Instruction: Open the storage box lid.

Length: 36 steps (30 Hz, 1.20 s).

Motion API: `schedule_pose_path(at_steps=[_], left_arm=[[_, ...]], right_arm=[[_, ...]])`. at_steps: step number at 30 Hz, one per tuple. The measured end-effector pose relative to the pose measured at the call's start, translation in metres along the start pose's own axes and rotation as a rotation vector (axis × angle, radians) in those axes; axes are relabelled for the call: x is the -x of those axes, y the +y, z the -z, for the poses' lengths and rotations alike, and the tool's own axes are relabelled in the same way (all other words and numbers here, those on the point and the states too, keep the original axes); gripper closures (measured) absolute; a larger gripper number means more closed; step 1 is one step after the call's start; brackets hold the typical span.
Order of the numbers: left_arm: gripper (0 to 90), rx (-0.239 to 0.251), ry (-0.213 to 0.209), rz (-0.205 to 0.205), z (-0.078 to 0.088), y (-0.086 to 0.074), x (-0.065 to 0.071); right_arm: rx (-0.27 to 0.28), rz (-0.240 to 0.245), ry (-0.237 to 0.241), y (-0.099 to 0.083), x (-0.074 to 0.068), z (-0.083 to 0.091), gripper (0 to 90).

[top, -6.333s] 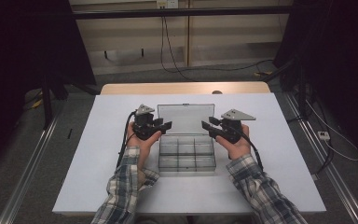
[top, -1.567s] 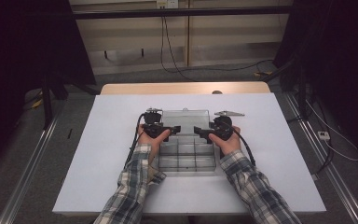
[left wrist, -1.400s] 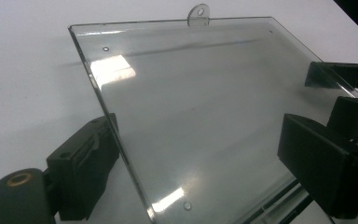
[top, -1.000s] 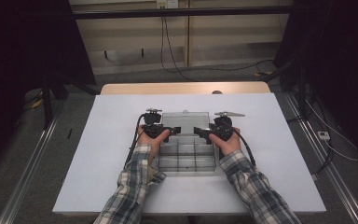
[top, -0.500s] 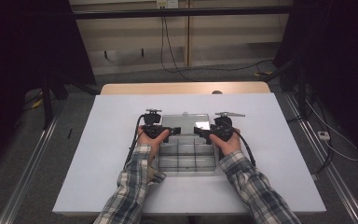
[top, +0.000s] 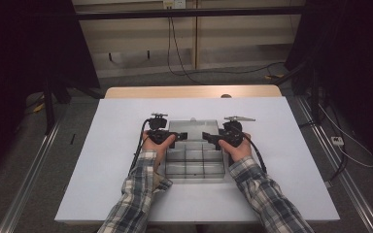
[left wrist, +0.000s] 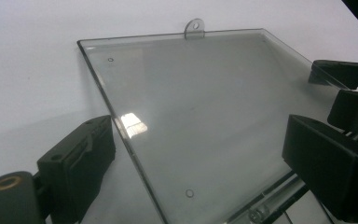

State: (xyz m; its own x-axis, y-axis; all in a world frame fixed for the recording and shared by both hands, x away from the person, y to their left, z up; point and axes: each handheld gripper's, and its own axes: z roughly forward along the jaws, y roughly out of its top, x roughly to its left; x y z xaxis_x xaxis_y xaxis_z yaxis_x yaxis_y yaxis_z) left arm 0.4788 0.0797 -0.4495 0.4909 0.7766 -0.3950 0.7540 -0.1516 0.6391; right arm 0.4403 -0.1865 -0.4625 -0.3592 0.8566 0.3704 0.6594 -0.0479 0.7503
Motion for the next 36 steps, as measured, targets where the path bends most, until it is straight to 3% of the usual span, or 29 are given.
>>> schedule_pose_path(at_steps=[11, 15, 18, 25, 36], left_arm=[[11.4, 0.052, 0.012, -0.026, 0.020, 0.004, 0.005], [11.1, 0.062, 0.014, -0.055, 0.031, 0.004, 0.009], [10.9, 0.073, 0.022, -0.079, 0.038, 0.002, 0.012], [10.7, 0.104, 0.048, -0.117, 0.057, -0.002, 0.014], [8.8, 0.145, 0.053, -0.180, 0.081, -0.016, 0.012]], right_arm=[[0.030, 0.057, -0.014, 0.006, -0.004, 0.012, 18.3], [0.018, 0.089, -0.029, 0.008, -0.006, 0.022, 17.1], [0.036, 0.100, -0.026, 0.010, -0.008, 0.031, 17.1], [0.068, 0.177, -0.024, 0.007, -0.015, 0.051, 15.8], [0.130, 0.246, -0.023, -0.005, -0.025, 0.078, 16.5]])
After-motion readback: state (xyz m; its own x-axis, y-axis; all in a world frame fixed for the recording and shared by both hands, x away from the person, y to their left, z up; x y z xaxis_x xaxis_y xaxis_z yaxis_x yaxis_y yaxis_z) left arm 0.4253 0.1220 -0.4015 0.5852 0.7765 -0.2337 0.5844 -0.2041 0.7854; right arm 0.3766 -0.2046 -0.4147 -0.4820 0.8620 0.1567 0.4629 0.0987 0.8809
